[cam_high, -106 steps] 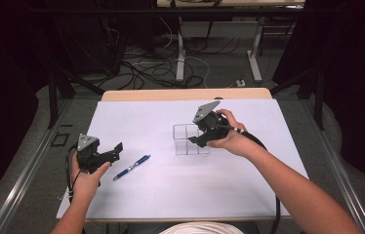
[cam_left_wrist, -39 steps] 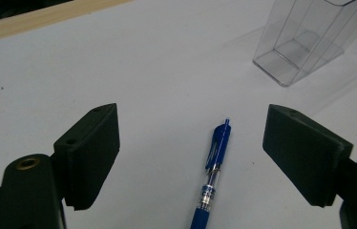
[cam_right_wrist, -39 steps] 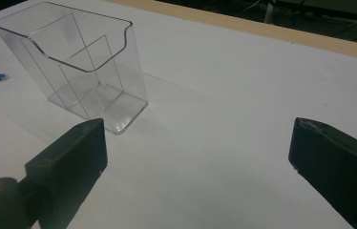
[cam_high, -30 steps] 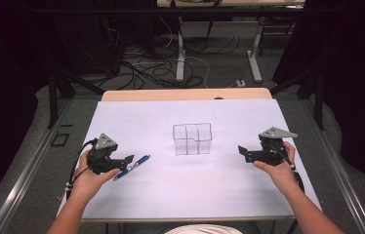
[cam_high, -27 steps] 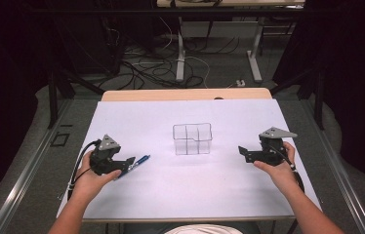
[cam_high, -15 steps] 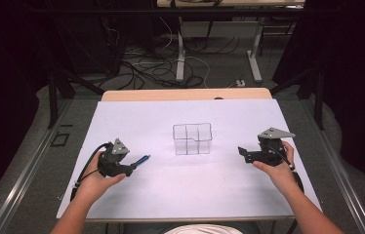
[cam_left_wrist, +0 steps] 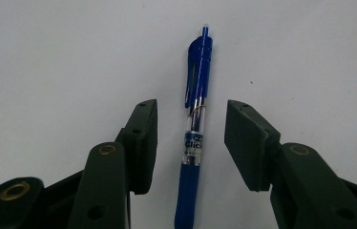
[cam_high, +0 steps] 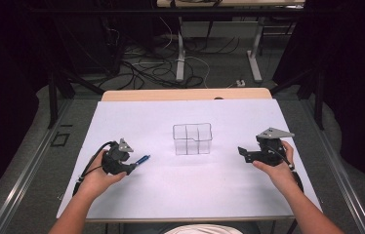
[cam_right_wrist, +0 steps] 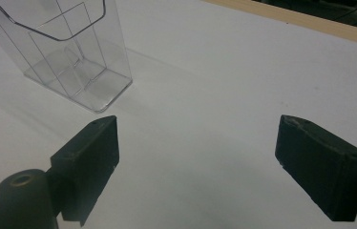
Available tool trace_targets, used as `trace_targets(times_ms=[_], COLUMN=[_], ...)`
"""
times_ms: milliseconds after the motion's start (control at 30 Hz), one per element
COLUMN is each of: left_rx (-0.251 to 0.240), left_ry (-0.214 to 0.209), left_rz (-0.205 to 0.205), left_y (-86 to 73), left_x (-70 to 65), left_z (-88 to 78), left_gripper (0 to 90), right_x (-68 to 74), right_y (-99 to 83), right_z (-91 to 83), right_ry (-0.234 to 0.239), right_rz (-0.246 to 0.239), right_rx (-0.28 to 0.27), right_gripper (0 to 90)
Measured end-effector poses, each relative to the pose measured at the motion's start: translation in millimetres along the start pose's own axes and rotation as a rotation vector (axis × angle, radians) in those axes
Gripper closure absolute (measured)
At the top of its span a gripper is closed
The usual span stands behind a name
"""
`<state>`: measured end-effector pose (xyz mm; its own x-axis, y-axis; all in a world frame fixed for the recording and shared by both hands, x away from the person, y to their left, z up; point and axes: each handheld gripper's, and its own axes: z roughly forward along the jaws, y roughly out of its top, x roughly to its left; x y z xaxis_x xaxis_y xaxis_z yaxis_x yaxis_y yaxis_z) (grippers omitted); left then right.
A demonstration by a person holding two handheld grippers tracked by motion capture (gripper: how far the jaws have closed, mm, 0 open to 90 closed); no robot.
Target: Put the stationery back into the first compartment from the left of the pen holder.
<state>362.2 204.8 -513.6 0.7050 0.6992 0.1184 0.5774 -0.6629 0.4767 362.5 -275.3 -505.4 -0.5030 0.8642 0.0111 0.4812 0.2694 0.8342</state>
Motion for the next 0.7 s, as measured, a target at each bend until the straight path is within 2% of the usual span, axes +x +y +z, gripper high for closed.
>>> trace_targets(times_ms=[33,67,100,233,400,700], left_rx=[0.001,0.009,0.02,0.048,0.1,0.124], left_ry=[0.0,-0.011,-0.012,-0.032,-0.05,-0.061], left_rz=[0.001,-0.019,-0.012,-0.032,-0.02,-0.028], left_y=[0.5,0.5,1.0,2.0,2.7,-0.2], left_x=[1.3,1.2,3.1,6.5,8.0,8.4], left_z=[0.9,1.7,2.1,6.8,13.8,20.5], left_gripper=[55.2,55.7,56.0,59.1,62.1,68.0], right_x=[-0.2,-0.5,-0.6,-0.9,-0.9,-1.8], right_y=[0.0,0.0,-0.1,-0.2,-0.3,-0.6], right_z=[-0.2,-0.1,-0.1,-0.1,1.0,1.5], right_ry=[0.002,0.003,0.003,0.003,0.009,0.007], right_rz=[0.0,-0.002,-0.002,-0.001,0.003,-0.009], right_rx=[0.0,0.0,0.001,0.004,0.007,0.011], right_gripper=[14.6,14.6,14.6,14.6,14.7,14.7])
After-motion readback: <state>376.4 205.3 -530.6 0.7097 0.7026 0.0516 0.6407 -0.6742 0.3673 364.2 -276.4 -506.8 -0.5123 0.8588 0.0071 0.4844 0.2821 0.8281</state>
